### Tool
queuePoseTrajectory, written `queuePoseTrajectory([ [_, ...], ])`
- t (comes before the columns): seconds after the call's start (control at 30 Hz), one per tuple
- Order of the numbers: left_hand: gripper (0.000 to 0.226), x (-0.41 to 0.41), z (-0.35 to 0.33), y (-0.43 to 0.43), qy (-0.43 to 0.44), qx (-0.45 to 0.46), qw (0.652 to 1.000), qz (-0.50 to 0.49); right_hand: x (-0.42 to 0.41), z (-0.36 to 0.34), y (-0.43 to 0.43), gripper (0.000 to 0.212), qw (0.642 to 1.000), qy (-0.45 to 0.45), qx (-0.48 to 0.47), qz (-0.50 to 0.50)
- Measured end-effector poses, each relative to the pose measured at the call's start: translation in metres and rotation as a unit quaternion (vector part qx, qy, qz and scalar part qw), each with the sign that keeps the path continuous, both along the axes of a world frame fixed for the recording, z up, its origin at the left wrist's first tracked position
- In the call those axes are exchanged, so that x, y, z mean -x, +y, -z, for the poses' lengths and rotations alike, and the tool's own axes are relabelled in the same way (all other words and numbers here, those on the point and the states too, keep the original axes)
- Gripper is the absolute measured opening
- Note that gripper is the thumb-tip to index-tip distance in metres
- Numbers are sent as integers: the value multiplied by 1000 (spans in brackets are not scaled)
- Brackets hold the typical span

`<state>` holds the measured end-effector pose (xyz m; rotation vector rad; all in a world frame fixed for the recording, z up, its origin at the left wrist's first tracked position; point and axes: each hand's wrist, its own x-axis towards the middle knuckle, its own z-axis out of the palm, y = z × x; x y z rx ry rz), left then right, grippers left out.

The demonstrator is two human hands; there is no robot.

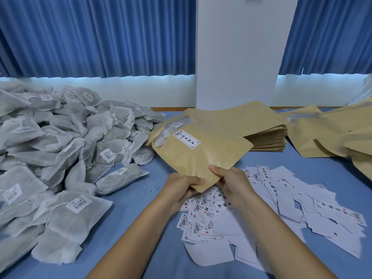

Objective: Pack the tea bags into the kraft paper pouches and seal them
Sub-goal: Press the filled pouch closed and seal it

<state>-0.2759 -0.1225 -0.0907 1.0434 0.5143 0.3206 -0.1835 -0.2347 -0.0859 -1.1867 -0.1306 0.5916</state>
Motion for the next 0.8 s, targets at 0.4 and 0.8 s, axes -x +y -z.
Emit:
queuePoseTrajectory([
  [0.4,31,2,1,6,26,-14,999,42,-18,-2,-2,15,985,-84,34,148],
  [0.8,26,7,2,0,70,-61,979,182,-50,-7,-32,26,960,-6,38,276],
])
